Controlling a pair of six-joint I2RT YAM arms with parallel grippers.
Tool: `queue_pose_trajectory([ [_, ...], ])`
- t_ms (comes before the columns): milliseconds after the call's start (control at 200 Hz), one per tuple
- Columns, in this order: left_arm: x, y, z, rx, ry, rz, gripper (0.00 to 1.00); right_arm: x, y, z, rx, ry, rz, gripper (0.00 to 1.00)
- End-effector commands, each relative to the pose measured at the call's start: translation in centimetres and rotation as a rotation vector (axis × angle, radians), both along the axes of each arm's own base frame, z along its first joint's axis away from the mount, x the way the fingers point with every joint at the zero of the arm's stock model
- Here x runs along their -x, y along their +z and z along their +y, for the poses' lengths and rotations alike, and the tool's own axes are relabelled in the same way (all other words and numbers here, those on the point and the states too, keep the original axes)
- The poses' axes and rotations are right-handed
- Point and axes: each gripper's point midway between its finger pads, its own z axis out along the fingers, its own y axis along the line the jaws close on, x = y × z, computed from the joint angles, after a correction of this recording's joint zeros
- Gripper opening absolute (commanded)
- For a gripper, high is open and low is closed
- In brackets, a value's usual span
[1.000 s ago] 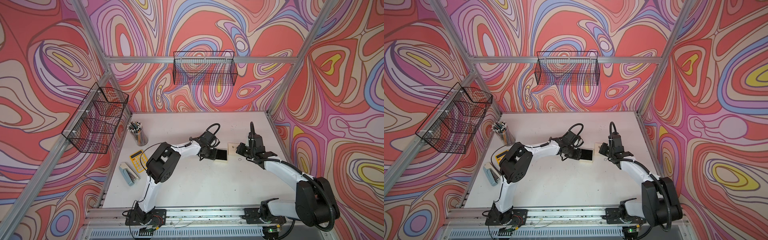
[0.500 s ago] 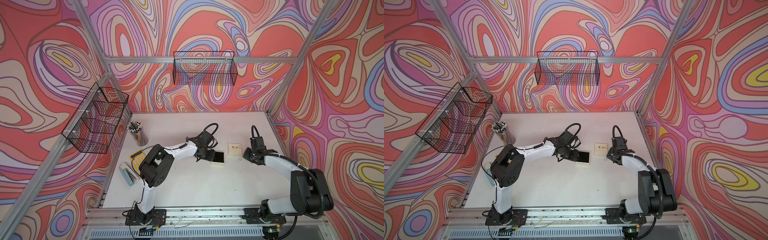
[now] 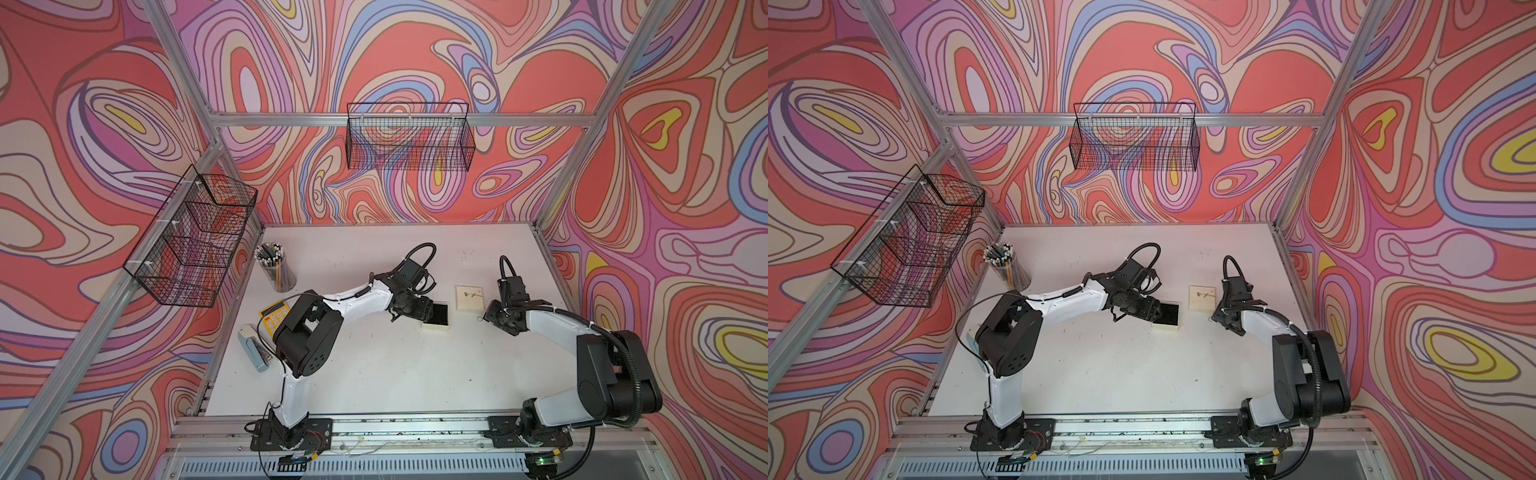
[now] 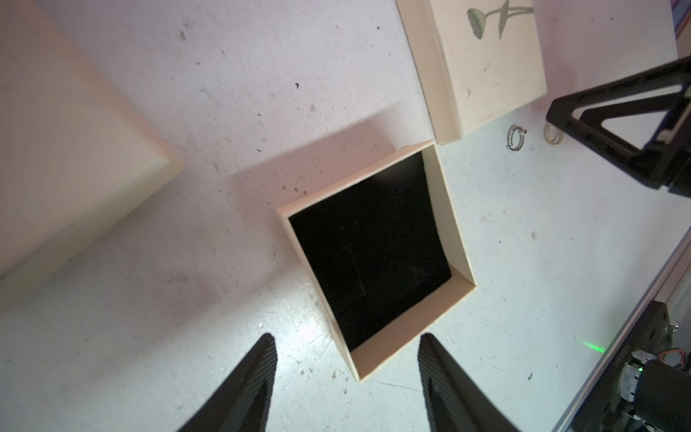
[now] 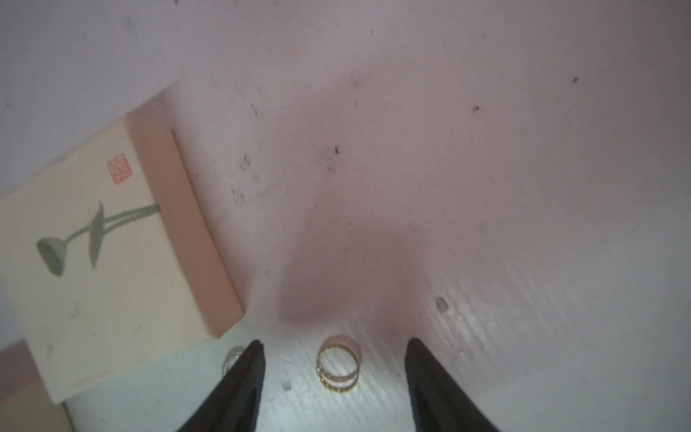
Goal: Take the rings out of the lift-off lid box
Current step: Place the ring at the center of the board, then pick up the lid from the center of the board.
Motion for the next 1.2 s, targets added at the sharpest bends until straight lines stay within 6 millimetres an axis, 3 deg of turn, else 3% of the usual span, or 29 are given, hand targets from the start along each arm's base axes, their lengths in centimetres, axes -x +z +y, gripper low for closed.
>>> queue_pose_trajectory([
  [0,0.1,2.0,0.7,0.004,-0.017,-0.035,0.70,0.1,0.8,-0.1,0.002,0.001,-0.009,0.73],
  [180,-0.4,3.0,2.2,-0.034,-0.004,-0.112,0.86,-0.8,2.3,0.3,-0.010,0.029,-0.040,0.80],
  [325,-0.8,3.8,3.8,-0.062,0.019,-0.169,0.93,-1.9,4.1,1.6,-0.008,0.070,-0.089,0.86],
  [446,-1.0,4.4,5.3,-0.073,0.056,-0.203,1.00,-3.0,5.1,3.5,0.005,0.129,-0.108,0.88],
  [621,-1.1,5.0,8.1,-0.104,0.133,-0.269,1.00,-5.2,6.1,6.8,0.008,0.208,-0.123,0.92],
  [816,-0.4,5.5,10.4,-0.094,0.204,-0.338,1.00,-6.6,4.8,9.0,0.018,0.285,-0.066,0.98],
  [997,0.0,5.6,11.6,-0.114,0.232,-0.357,1.00,-7.3,3.5,10.6,0.069,0.336,-0.008,0.98],
  [1177,0.2,5.3,11.3,-0.108,0.218,-0.343,1.00,-7.8,4.6,9.3,0.212,0.308,0.010,0.98],
  [1197,-0.2,5.6,11.0,-0.089,0.220,-0.359,1.00,-7.7,3.7,9.1,0.227,0.309,0.035,0.98],
])
